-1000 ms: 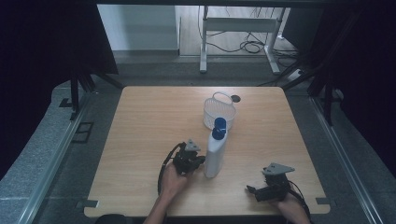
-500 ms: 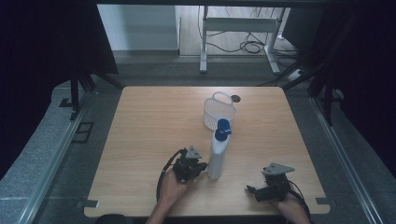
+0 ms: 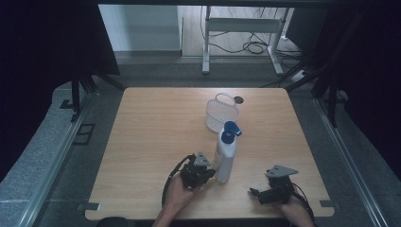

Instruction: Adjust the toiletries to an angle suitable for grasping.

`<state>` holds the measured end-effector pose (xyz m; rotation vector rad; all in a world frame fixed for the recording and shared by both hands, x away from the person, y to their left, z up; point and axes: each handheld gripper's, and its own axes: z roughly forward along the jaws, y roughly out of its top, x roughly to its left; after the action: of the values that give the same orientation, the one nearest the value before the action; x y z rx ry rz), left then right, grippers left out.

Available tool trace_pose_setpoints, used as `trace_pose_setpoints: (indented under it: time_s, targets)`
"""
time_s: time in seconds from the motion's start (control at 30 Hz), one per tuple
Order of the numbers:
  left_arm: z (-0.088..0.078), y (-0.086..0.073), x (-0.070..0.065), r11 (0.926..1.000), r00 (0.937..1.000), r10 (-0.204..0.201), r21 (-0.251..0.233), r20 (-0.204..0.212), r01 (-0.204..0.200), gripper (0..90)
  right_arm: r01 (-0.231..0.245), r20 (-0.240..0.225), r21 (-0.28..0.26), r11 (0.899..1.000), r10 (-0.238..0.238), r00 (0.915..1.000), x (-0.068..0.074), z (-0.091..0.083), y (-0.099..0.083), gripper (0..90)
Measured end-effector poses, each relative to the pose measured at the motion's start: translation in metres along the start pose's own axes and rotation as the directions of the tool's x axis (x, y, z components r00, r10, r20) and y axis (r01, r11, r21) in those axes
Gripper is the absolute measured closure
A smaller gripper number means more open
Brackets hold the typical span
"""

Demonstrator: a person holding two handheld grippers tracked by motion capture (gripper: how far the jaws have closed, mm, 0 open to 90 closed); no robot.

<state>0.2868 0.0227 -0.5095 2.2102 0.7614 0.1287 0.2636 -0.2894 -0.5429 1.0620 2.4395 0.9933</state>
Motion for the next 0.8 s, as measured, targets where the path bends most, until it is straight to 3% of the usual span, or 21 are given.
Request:
trace_pose_setpoints:
  time_s: [0.8]
  targets:
    - [0.020, 0.017, -0.018, 0.9990, 0.9978, 0.044, 0.000, 0.049, -0.044, 88.9, 0.001, -0.001, 0.000, 1.000, -0.001, 1.0000, 0.000, 0.000, 0.000, 0.0]
